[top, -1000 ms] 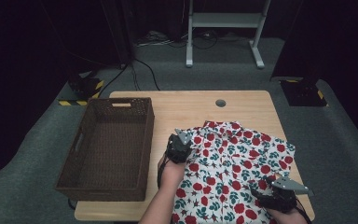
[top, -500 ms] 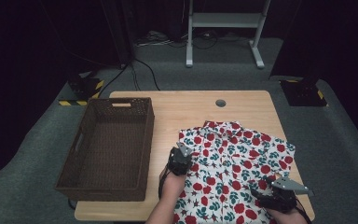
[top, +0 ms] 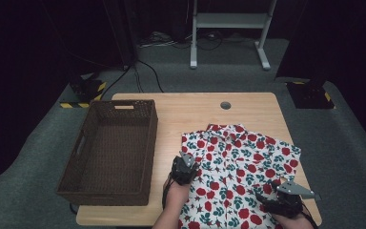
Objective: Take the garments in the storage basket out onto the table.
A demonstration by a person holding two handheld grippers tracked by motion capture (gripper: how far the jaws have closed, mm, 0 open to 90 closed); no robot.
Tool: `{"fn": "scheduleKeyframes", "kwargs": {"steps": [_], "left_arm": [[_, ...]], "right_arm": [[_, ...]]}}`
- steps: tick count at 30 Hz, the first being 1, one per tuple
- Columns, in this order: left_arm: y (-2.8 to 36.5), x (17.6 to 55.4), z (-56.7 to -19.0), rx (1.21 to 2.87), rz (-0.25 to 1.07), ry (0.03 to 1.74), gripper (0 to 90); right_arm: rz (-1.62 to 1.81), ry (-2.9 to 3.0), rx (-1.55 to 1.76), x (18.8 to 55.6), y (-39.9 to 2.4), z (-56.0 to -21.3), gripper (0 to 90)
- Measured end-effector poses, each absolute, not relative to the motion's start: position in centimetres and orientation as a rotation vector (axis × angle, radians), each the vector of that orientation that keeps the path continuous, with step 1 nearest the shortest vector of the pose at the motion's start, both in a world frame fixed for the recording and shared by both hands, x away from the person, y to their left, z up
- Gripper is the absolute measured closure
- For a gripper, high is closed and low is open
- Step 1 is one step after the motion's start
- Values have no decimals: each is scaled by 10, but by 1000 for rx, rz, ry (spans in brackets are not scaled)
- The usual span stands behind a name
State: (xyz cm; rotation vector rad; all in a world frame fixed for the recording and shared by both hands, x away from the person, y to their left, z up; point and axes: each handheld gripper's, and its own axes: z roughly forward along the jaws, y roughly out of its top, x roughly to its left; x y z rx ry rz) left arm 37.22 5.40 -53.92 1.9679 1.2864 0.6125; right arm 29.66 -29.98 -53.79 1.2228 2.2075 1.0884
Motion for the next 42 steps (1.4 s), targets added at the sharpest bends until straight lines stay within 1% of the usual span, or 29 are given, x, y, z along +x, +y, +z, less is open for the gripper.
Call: {"fn": "scheduleKeyframes", "kwargs": {"steps": [4, 7, 9, 12, 15, 17, 20, 22, 28, 32, 34, 38, 42], "left_arm": [[64, 370, -539, 1959, 613, 1313, 625], [69, 370, -538, 1960, 611, 1328, 611], [70, 369, -537, 1962, 603, 1331, 585], [73, 366, -533, 1954, 603, 1323, 468], [75, 358, -528, 1931, 578, 1298, 386], [77, 351, -526, 1922, 573, 1293, 307], [82, 340, -526, 1932, 557, 1282, 226], [85, 332, -527, 1935, 552, 1279, 196], [90, 311, -535, 1978, 546, 1259, 177], [91, 305, -539, 1989, 555, 1248, 170], [92, 305, -541, 1999, 571, 1250, 169], [90, 306, -543, 2002, 559, 1251, 168], [87, 304, -544, 2031, 587, 1228, 153]], "right_arm": [[1084, 2205, 1235, 297, -299, -538, 189], [1084, 2192, 1242, 297, -299, -537, 160], [1083, 2178, 1243, 297, -300, -536, 159], [1098, 2174, 1247, 297, -301, -535, 158], [1096, 2164, 1251, 298, -303, -535, 160], [1097, 2163, 1250, 298, -305, -535, 161], [1095, 2153, 1264, 299, -308, -535, 163], [1091, 2143, 1274, 301, -310, -535, 165], [1093, 2105, 1294, 308, -315, -528, 179], [1077, 2073, 1302, 315, -320, -520, 189], [1059, 2053, 1314, 322, -324, -517, 202], [1004, 2030, 1357, 343, -333, -514, 222], [966, 2009, 1418, 362, -340, -515, 218]]}}
